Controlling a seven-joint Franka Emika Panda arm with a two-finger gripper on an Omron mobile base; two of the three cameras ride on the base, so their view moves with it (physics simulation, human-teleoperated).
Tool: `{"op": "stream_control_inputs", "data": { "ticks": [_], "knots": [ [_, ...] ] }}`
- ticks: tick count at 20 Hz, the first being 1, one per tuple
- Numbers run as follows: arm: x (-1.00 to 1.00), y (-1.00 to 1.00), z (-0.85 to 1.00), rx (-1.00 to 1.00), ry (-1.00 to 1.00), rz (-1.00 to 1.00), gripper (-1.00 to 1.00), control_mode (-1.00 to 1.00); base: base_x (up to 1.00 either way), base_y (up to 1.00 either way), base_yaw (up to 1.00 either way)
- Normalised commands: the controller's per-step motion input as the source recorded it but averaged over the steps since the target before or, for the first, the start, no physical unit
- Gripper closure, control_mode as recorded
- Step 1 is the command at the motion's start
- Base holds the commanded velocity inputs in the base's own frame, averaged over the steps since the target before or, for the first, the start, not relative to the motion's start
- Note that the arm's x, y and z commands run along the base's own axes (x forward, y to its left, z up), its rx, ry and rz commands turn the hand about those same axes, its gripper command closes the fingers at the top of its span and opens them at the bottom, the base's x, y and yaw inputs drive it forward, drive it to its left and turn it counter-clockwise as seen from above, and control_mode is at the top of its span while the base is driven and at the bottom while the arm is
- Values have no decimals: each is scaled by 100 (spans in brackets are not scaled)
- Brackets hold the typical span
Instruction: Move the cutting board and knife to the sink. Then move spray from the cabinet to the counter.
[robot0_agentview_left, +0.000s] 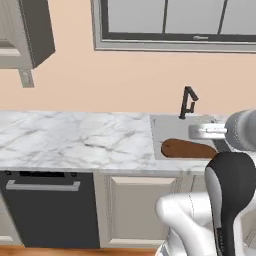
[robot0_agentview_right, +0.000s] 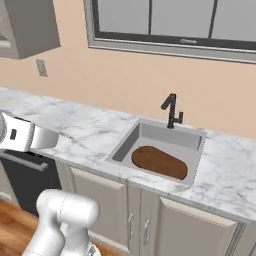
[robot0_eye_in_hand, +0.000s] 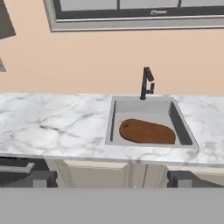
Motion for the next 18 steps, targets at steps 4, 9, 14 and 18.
{"op": "stream_control_inputs", "data": {
  "ticks": [4, 9, 14, 18],
  "knots": [
    [0, 0, 0, 0, 0, 0, -100, 100, -99, 100, 38],
    [0, 0, 0, 0, 0, 0, -100, 100, -27, 85, 74],
    [0, 0, 0, 0, 0, 0, -100, 100, 0, 45, 94],
    [0, 0, 0, 0, 0, 0, -100, 100, 0, 0, 100]
  ]
}}
